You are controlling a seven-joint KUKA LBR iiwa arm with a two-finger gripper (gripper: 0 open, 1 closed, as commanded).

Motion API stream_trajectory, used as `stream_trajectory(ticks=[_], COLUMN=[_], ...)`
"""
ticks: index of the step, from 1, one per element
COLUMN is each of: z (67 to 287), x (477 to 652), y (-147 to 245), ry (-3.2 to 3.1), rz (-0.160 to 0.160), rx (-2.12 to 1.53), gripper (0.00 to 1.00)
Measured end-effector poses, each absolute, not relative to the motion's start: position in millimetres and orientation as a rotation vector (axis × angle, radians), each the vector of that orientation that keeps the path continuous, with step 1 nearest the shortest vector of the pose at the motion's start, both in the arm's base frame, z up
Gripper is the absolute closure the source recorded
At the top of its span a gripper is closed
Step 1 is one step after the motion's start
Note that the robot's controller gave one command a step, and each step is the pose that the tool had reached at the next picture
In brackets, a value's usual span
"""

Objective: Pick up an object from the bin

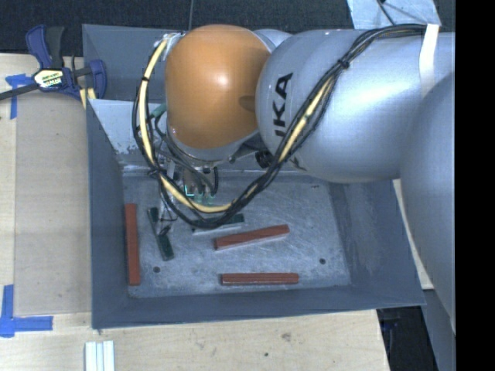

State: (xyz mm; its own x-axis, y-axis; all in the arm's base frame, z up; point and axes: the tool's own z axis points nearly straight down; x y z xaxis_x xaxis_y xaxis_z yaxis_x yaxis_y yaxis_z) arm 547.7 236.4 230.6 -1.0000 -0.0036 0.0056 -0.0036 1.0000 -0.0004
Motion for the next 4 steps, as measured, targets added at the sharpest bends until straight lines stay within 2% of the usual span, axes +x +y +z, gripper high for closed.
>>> stream_trajectory(ticks=[1,2,3,4], z=[85,69,72,218], x=[556.6,525.7,528.5,538.1], y=[178,110,115,106], ry=[-3.127,-3.125,-3.134,-3.144], rz=[0.006,0.006,-0.004,-0.004], rx=[-0.246,-0.301,-0.294,-0.234], gripper=[0.00,0.00,1.00,1.00])
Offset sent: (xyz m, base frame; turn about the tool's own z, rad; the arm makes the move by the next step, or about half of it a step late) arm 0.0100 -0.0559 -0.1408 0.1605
